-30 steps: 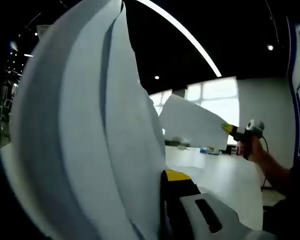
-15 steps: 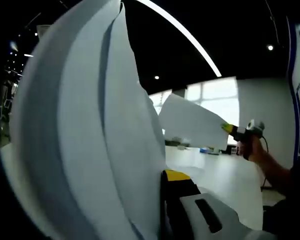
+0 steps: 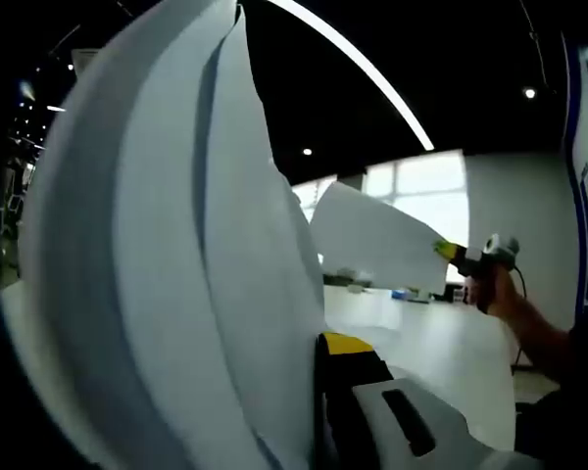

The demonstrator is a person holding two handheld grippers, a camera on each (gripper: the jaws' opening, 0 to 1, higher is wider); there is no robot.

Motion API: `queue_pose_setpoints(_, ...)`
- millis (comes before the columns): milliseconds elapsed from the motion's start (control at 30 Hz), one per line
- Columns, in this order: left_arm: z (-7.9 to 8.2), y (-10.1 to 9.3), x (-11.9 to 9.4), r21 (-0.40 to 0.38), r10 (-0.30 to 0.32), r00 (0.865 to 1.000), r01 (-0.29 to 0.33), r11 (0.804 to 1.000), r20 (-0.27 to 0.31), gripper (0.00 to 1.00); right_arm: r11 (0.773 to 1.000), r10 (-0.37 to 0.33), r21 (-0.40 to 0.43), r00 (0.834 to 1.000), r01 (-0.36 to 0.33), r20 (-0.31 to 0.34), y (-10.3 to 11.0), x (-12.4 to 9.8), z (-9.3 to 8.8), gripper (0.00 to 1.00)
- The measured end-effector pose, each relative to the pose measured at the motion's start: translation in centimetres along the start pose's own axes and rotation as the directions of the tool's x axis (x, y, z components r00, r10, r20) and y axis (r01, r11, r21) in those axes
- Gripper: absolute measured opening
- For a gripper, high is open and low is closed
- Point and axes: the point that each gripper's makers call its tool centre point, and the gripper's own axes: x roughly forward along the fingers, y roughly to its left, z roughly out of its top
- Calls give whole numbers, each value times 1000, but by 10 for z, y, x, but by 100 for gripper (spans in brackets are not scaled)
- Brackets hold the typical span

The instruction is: Organize the stack of printing papers by aligning and flattening the scattered papers on the table

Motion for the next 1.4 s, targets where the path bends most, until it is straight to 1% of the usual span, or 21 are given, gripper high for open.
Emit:
queue_pose_setpoints(367, -1, 2, 0, 2, 0, 1000, 0, 1000, -3, 7, 1000, 8, -4, 1000, -8, 0, 4, 0, 2, 0)
queue_pose_setpoints(633, 0, -3, 0, 3, 0, 1000, 0, 1000, -3, 7, 1000, 24, -13, 1000, -24, 5, 12, 1, 6, 0)
queue_pose_setpoints(867, 0, -5, 0, 3, -1, 1000, 1, 1000, -3, 7, 1000, 23, -9, 1000, -23, 7, 11, 0, 8, 0)
queue_pose_setpoints(1400, 1, -7, 0, 3, 0, 1000, 0, 1000, -3, 7, 999, 42, -10, 999, -42, 23, 21, -3, 14, 0)
